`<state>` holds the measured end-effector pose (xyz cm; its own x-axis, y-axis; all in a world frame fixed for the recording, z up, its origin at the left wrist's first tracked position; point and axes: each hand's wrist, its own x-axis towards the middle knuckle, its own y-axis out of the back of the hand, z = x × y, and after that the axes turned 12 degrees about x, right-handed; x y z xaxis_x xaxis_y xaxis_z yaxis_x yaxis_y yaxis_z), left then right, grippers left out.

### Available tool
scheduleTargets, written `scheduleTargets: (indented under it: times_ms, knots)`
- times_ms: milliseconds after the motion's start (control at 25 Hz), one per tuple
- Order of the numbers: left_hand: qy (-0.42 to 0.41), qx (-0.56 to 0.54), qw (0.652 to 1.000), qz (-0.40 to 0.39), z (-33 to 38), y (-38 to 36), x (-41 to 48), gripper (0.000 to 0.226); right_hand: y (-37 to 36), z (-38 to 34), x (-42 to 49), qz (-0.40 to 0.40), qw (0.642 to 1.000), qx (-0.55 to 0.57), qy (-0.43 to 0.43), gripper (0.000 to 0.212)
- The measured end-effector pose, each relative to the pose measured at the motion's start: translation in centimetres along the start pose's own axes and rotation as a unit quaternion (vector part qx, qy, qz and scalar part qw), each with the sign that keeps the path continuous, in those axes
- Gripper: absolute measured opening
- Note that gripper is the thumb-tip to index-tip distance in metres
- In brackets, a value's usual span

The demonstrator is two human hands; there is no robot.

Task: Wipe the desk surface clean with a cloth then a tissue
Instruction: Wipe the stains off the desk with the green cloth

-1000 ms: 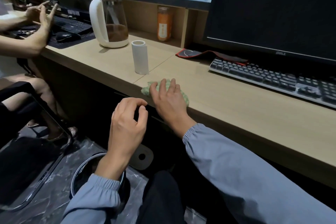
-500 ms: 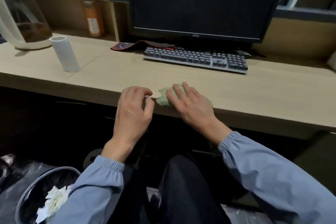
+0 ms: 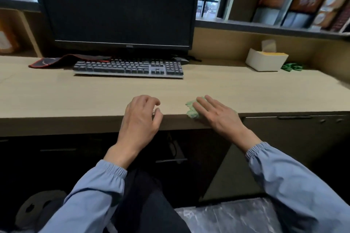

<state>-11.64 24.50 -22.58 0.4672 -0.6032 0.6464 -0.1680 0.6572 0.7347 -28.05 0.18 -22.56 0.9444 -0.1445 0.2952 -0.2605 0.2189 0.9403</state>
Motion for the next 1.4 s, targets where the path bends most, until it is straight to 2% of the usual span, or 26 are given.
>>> scheduleTargets:
  times_ms: [160,320,440,520,640,720,840,880,960,1080,1280,1400]
  knots:
    - [-0.029,0.007,0.999,-0.032,2.2,-1.5,1.6,0.018,1.5,3.4,-2.8,-0.049,0.996,0.009,-0.072,0.053]
    - [-0.039,0.009,0.998,-0.041,3.6,-2.0,3.3,0.020,5.2,5.5,-4.0,-0.114,0.989,0.046,-0.076,0.033]
    - [-0.034,0.006,0.996,-0.076,4.0,-2.2,4.6,0.024,8.4,7.6,-3.0,-0.139,0.965,0.126,-0.186,0.018]
    - [-0.031,0.010,0.992,-0.121,4.1,-2.3,5.7,0.030,9.8,8.4,-1.6,-0.099,0.945,0.201,-0.239,0.011]
    - [-0.035,0.019,0.984,-0.172,4.4,-2.6,7.7,0.035,10.0,8.4,1.7,-0.010,0.952,0.205,-0.225,0.015]
    - [-0.029,0.022,0.981,-0.192,4.4,-2.8,8.8,0.036,8.9,7.8,3.5,0.012,0.956,0.211,-0.203,0.018]
    - [-0.018,0.032,0.975,-0.218,3.9,-3.3,9.5,0.037,6.0,6.3,4.6,-0.059,0.952,0.247,-0.170,0.029]
    - [-0.018,0.038,0.973,-0.227,3.6,-3.6,9.6,0.037,5.0,5.9,4.6,-0.085,0.961,0.212,-0.156,0.037]
    - [-0.022,0.052,0.967,-0.248,3.3,-3.9,9.7,0.039,4.2,5.4,3.9,-0.071,0.974,0.158,-0.146,0.050]
    - [-0.040,0.083,0.959,-0.268,3.3,-4.7,10.4,0.039,4.5,4.8,3.3,-0.043,0.952,0.236,-0.188,0.053]
    - [-0.070,0.121,0.949,-0.284,4.2,-6.2,12.5,0.043,3.9,4.2,4.9,-0.098,0.951,0.213,-0.203,0.060]
    - [-0.081,0.140,0.933,-0.322,4.2,-7.2,14.6,0.045,2.8,5.8,7.3,-0.142,0.932,0.250,-0.218,0.060]
